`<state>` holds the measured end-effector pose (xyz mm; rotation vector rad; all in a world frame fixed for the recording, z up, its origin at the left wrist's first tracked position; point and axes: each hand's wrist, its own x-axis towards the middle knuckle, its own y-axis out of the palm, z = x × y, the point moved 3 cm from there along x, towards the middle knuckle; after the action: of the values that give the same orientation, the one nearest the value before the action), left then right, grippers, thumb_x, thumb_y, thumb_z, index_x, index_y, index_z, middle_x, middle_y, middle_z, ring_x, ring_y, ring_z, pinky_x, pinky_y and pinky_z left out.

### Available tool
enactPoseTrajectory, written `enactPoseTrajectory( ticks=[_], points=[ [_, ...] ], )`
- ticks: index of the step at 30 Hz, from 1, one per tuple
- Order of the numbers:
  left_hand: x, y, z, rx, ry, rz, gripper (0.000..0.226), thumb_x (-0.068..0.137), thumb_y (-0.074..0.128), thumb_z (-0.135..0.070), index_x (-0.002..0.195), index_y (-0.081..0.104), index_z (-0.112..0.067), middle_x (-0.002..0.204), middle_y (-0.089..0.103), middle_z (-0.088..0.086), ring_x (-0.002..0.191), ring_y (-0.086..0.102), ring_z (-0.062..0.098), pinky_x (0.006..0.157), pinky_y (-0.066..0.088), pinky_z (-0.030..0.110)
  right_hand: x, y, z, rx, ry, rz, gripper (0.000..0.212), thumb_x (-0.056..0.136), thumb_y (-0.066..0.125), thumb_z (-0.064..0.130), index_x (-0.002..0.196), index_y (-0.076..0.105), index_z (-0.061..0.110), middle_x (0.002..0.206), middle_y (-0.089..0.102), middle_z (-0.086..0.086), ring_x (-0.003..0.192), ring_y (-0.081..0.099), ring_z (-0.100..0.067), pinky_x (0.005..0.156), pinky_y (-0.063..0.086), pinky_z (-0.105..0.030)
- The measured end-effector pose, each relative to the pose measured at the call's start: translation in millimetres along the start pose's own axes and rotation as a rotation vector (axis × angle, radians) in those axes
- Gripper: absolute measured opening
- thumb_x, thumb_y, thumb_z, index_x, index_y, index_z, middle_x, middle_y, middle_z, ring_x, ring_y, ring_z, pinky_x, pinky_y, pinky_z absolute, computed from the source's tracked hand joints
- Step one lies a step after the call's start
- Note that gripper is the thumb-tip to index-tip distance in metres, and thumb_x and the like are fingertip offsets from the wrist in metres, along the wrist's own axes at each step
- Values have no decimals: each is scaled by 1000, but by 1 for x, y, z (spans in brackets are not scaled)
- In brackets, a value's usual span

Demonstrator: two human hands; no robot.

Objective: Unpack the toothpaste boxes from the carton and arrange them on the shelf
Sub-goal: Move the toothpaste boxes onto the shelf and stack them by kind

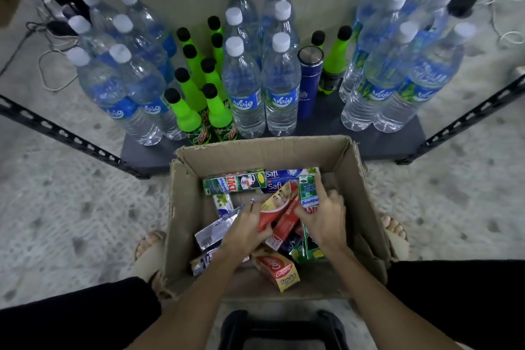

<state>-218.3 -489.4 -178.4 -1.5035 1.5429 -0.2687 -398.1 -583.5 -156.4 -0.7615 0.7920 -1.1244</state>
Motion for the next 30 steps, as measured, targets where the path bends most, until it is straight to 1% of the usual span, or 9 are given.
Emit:
enactPoseTrajectory(
  ticks=[5,10,16,18,21,23,25,27,30],
  points=[
    [-27,-39,-3,21,13,-94,59,91,62,-45,140,41,-20,126,53,0,106,61,18,88,55,36,10,-33,21,156,-131,-13,98,81,76,46,160,21,27,93,43,-5,98,43,-23,88,45,-40],
    [-58,-109,-22,66,129,-187,60,91,54,-49,144,39,-26,128,50,-9,100,59,6,87,51,22,11,-82,57,238,-273,-70,98,80,77,39,159,19,33,91,40,-5,93,40,-21,91,42,-38],
    [-100,-200,-67,124,285,-387,67,81,50,-57,140,51,-25,124,60,-11,103,62,7,92,52,29,10,-175,114,284,-454,-65,92,78,73,40,157,25,36,90,36,4,98,37,-18,85,31,-27],
    [-120,-235,-89,127,340,-436,67,80,53,-56,137,57,-21,124,64,-8,102,63,6,90,50,22,8,-216,133,276,-501,-52,90,79,75,36,156,28,38,92,41,3,102,37,-15,85,29,-23],
    [-154,-288,-123,82,389,-506,61,79,61,-49,133,62,-20,119,67,-10,94,65,1,77,48,7,-2,-285,164,221,-574,-75,88,78,75,37,154,32,42,95,49,0,100,41,-14,80,30,-13],
    [-177,-322,-145,59,425,-557,60,76,62,-51,129,65,-22,112,67,-15,89,65,-4,74,49,8,-7,-328,184,183,-627,-97,87,75,72,45,153,32,44,97,53,3,102,45,-14,84,34,-18],
    [-197,-356,-166,47,462,-615,60,72,60,-56,123,69,-25,106,71,-16,88,67,-3,76,55,17,-13,-370,205,154,-682,-114,87,73,66,52,152,31,49,99,55,4,104,49,-15,86,38,-27],
    [-213,-388,-185,29,490,-675,56,68,63,-57,116,72,-29,101,74,-18,87,69,-2,79,57,23,-16,-412,223,130,-719,-116,82,80,67,48,152,29,51,97,55,0,101,50,-14,85,38,-29],
    [-227,-430,-213,6,552,-725,47,67,78,-50,109,75,-30,97,76,-18,90,70,-2,80,55,19,-18,-467,243,87,-757,-145,76,86,66,44,152,29,51,95,53,-2,96,51,-11,82,38,-29]
  ],
)
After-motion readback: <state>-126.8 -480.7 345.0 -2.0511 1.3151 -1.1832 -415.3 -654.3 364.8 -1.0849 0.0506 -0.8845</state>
